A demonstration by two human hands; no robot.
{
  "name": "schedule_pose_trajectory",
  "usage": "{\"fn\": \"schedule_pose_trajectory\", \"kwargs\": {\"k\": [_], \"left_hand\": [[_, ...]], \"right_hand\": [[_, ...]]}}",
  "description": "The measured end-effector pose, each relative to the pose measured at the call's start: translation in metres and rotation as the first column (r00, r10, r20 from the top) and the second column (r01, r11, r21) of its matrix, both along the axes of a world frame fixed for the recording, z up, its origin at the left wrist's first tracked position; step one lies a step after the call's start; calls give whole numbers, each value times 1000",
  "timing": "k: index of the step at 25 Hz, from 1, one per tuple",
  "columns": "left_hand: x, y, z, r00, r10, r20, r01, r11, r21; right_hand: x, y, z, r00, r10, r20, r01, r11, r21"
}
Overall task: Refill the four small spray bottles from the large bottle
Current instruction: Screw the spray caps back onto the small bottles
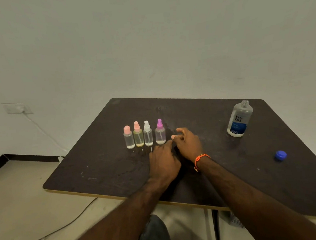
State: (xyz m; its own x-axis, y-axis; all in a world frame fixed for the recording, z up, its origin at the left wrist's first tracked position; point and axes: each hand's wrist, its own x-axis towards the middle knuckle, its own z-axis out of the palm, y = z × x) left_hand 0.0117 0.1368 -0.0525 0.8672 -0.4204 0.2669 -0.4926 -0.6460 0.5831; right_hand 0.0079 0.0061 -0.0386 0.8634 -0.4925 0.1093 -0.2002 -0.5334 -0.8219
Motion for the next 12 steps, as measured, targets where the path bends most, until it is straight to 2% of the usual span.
{"fn": "schedule_pose_trajectory", "kwargs": {"k": [7, 12], "left_hand": [[-21, -54, 8, 965, -263, 6, 254, 939, 231], [-2, -111, 22, 919, -390, -64, 390, 869, 304]], "right_hand": [[-90, -84, 6, 980, -177, -89, 166, 980, -113], [-124, -149, 12, 935, -321, -153, 298, 942, -157]]}}
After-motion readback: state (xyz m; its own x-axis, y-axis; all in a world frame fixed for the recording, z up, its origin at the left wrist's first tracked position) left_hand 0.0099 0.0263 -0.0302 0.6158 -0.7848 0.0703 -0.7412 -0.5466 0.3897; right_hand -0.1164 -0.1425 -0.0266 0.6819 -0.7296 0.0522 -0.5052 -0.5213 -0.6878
